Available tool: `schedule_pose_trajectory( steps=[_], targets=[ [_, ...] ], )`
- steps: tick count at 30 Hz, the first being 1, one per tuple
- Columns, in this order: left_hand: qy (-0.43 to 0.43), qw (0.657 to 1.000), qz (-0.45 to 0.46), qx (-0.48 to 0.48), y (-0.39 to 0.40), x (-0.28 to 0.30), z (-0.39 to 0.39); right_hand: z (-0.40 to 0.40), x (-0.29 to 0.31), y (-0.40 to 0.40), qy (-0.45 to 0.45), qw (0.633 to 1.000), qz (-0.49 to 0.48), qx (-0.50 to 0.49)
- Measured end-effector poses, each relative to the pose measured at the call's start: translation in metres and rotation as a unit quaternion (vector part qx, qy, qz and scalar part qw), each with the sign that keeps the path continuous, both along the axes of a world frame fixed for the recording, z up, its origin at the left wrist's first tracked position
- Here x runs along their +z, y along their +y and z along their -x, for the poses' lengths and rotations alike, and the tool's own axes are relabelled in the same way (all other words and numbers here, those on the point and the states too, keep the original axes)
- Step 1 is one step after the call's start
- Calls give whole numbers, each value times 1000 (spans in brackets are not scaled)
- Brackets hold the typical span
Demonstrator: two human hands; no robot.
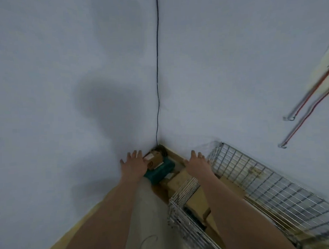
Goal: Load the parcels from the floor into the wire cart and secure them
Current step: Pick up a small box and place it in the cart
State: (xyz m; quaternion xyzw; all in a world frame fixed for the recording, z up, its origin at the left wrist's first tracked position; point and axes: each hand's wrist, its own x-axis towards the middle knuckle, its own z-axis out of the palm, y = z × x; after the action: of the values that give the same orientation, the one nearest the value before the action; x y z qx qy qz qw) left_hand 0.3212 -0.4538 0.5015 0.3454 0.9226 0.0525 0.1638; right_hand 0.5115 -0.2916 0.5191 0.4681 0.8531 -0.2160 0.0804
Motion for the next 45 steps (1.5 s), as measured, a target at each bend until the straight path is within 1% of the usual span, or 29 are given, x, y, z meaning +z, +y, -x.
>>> schedule_pose_trajectory(
  steps=[7,10,14,20,24,29,32,35,39,43,45],
  targets=[
    [-27,999,-3,-23,-14,-19,92,111,-14,-30,-28,1000,-3,-5],
    [-42,998,16,-37,-14,-27,126,141,-19,-39,-46,999,-7,-4],
    [-48,998,19,-44,-6,-32,161,168,-23,-36,-64,998,-5,-9],
    [-61,995,27,-67,32,-47,195,192,-40,-5,-82,996,0,-31],
    [-61,993,43,-93,69,-65,205,200,-66,32,-75,995,19,-65],
    [-72,987,70,-124,128,-93,211,206,-109,85,-55,994,58,-80],
    [-90,980,100,-144,168,-122,214,203,-142,113,-55,988,91,-112],
    [-97,975,116,-166,204,-156,215,199,-174,136,-84,978,116,-149],
    [-112,968,123,-189,242,-201,208,193,-230,153,-88,962,163,-201],
    [-193,955,131,-181,271,-276,207,198,-292,156,-105,938,231,-234],
    [-235,950,122,-166,284,-317,200,200,-330,154,-115,941,234,-217]
  ],
)
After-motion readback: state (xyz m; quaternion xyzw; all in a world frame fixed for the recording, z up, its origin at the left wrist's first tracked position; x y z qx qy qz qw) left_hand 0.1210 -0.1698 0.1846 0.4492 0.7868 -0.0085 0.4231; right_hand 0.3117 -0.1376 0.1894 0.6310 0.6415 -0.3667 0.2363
